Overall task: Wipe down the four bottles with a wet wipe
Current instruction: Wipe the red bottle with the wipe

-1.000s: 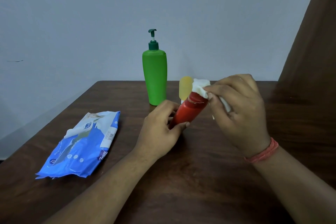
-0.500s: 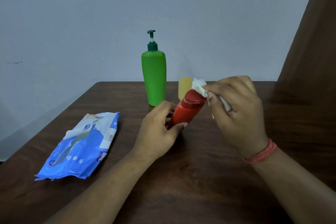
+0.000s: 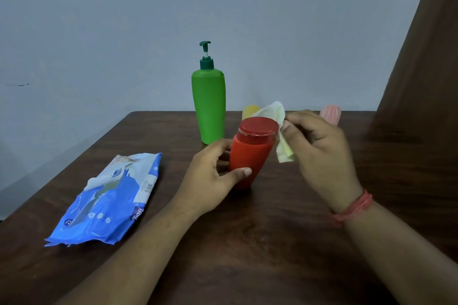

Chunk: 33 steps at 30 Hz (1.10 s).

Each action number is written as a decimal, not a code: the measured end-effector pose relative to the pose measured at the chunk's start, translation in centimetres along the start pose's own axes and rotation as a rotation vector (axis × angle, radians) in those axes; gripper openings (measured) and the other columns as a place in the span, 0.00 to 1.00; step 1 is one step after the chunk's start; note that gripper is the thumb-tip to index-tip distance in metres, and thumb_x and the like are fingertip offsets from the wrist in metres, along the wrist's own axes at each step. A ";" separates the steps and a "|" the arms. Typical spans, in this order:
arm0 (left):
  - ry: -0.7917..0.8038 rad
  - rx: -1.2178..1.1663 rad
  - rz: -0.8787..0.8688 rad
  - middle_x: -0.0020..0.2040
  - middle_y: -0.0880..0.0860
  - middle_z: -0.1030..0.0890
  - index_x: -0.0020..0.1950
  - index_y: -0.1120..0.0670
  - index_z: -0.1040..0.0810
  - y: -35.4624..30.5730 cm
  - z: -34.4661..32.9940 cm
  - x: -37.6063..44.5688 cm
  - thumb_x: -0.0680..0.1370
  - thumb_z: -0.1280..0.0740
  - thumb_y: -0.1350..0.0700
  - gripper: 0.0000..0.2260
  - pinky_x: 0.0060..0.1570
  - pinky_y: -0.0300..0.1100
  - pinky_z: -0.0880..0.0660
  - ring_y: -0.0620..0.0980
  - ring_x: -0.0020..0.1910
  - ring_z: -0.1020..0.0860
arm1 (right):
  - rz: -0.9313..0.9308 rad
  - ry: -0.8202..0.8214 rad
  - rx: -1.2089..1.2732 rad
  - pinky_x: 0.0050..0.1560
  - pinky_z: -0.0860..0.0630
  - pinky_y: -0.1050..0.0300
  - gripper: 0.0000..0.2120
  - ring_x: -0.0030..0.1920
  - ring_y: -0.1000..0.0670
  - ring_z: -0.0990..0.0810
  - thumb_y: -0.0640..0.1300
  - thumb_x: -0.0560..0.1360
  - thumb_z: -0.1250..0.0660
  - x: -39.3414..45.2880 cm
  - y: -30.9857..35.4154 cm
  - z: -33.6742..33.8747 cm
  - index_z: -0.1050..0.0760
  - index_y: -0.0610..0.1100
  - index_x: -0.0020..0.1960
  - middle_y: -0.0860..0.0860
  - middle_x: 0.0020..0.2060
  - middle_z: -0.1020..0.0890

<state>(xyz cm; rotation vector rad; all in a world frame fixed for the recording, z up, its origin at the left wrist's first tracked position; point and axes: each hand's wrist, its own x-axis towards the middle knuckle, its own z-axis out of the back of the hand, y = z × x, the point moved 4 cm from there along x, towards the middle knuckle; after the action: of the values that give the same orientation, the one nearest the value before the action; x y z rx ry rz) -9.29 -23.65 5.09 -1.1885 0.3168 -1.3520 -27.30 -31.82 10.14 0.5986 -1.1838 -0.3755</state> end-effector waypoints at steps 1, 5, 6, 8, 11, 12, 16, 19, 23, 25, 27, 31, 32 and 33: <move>0.019 -0.059 0.024 0.57 0.42 0.18 0.58 0.37 0.25 0.2 0.1 0.0 0.74 0.24 0.52 0.18 0.58 0.40 0.22 0.40 0.58 0.20 | -0.096 0.043 0.122 0.50 0.24 0.58 0.08 0.49 0.52 0.18 0.38 0.81 0.35 -0.2 -0.5 -0.6 0.17 0.45 0.53 0.51 0.46 0.16; 0.018 -0.315 0.117 0.60 0.47 0.18 0.60 0.47 0.27 1.0 0.1 0.2 0.74 0.25 0.59 0.19 0.58 0.38 0.23 0.42 0.60 0.19 | -0.322 0.120 0.340 0.50 0.19 0.53 0.10 0.51 0.48 0.15 0.38 0.82 0.36 -1.1 -1.7 -2.2 0.16 0.44 0.55 0.48 0.48 0.13; 0.007 -0.358 0.124 0.60 0.48 0.18 0.60 0.49 0.28 1.1 0.1 0.2 0.74 0.26 0.60 0.19 0.57 0.40 0.23 0.43 0.60 0.19 | -0.346 0.124 0.352 0.51 0.19 0.54 0.10 0.51 0.48 0.15 0.38 0.82 0.36 -1.3 -1.9 -2.4 0.16 0.45 0.55 0.49 0.48 0.13; -0.007 -0.382 0.118 0.61 0.49 0.19 0.61 0.52 0.30 1.2 -0.1 0.1 0.76 0.28 0.63 0.18 0.57 0.38 0.23 0.43 0.60 0.19 | -0.365 0.130 0.353 0.53 0.18 0.52 0.10 0.52 0.49 0.15 0.39 0.82 0.37 -1.6 -1.9 -2.7 0.17 0.45 0.56 0.49 0.49 0.13; 0.009 -0.334 0.102 0.64 0.47 0.22 0.68 0.52 0.30 0.9 -0.3 -0.1 0.79 0.31 0.62 0.19 0.56 0.31 0.25 0.37 0.61 0.21 | -0.366 0.118 0.348 0.55 0.18 0.49 0.10 0.53 0.48 0.15 0.39 0.82 0.36 -1.7 -1.8 -2.8 0.17 0.45 0.56 0.49 0.49 0.13; 0.010 -0.310 0.090 0.66 0.47 0.23 0.70 0.51 0.30 0.9 -0.3 -0.2 0.79 0.31 0.61 0.20 0.58 0.31 0.25 0.37 0.62 0.22 | -0.359 0.115 0.334 0.54 0.18 0.50 0.09 0.52 0.49 0.15 0.39 0.81 0.35 -1.7 -1.7 -2.8 0.17 0.45 0.56 0.50 0.49 0.13; 0.051 -0.229 0.017 0.68 0.48 0.29 0.75 0.49 0.32 0.5 -0.1 -0.4 0.82 0.35 0.55 0.21 0.66 0.34 0.29 0.38 0.67 0.27 | -0.268 0.121 0.243 0.53 0.19 0.51 0.08 0.52 0.51 0.16 0.39 0.80 0.33 -1.8 -1.1 -2.9 0.16 0.46 0.55 0.52 0.48 0.15; 0.090 -0.214 -0.044 0.70 0.49 0.29 0.77 0.49 0.34 -0.2 -0.3 -0.6 0.80 0.34 0.46 0.25 0.68 0.37 0.29 0.41 0.69 0.27 | -0.188 0.122 0.207 0.52 0.19 0.51 0.07 0.51 0.50 0.17 0.39 0.78 0.29 -2.1 -0.7 -3.2 0.16 0.45 0.54 0.53 0.47 0.16; 0.107 -0.177 -0.031 0.71 0.41 0.27 0.71 0.35 0.34 -0.7 -0.6 -0.7 0.72 0.30 0.38 0.29 0.70 0.42 0.30 0.40 0.70 0.28 | -0.035 0.079 0.114 0.52 0.21 0.57 0.05 0.51 0.50 0.17 0.39 0.76 0.28 -2.1 0.7 -2.8 0.16 0.46 0.51 0.55 0.46 0.17; 0.107 -0.189 -0.015 0.68 0.42 0.24 0.70 0.36 0.33 -0.6 -0.6 -0.8 0.70 0.29 0.39 0.29 0.70 0.43 0.29 0.40 0.69 0.27 | 0.077 0.000 0.018 0.51 0.23 0.60 0.04 0.51 0.52 0.18 0.39 0.76 0.28 -1.9 1.5 -2.2 0.17 0.44 0.51 0.55 0.46 0.17; 0.114 -0.197 -0.006 0.67 0.43 0.24 0.68 0.38 0.33 -0.6 -0.6 -0.7 0.68 0.28 0.38 0.30 0.71 0.45 0.29 0.40 0.68 0.25 | 0.159 -0.099 -0.080 0.51 0.24 0.58 0.04 0.50 0.53 0.19 0.39 0.76 0.28 -1.6 2.0 -1.5 0.17 0.44 0.51 0.53 0.46 0.17; 0.125 -0.241 -0.048 0.66 0.41 0.23 0.67 0.35 0.31 -0.9 -1.0 -0.8 0.69 0.25 0.41 0.28 0.70 0.44 0.29 0.42 0.68 0.26 | 0.402 -0.105 -0.280 0.54 0.27 0.57 0.03 0.49 0.48 0.20 0.38 0.76 0.28 -1.9 3.5 -1.6 0.16 0.41 0.50 0.51 0.46 0.18; 0.128 -0.263 -0.057 0.67 0.39 0.23 0.66 0.31 0.30 -1.1 -1.0 -0.9 0.71 0.25 0.45 0.27 0.69 0.42 0.29 0.41 0.69 0.26 | 0.454 -0.086 -0.312 0.54 0.27 0.57 0.03 0.49 0.47 0.20 0.38 0.76 0.27 -2.1 3.8 -1.9 0.16 0.40 0.49 0.50 0.46 0.17; 0.134 -0.279 -0.060 0.66 0.37 0.23 0.65 0.29 0.30 -1.2 -1.0 -0.9 0.71 0.26 0.47 0.26 0.67 0.40 0.28 0.41 0.69 0.26 | 0.479 -0.081 -0.331 0.54 0.27 0.55 0.03 0.48 0.46 0.20 0.38 0.76 0.27 -2.2 4.0 -2.0 0.15 0.40 0.49 0.49 0.45 0.17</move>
<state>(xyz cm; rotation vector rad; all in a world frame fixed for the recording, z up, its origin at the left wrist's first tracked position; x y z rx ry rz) -11.01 -23.07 5.17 -1.3478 0.5848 -1.4773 -26.30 -26.94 10.47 0.0052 -1.2648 -0.1793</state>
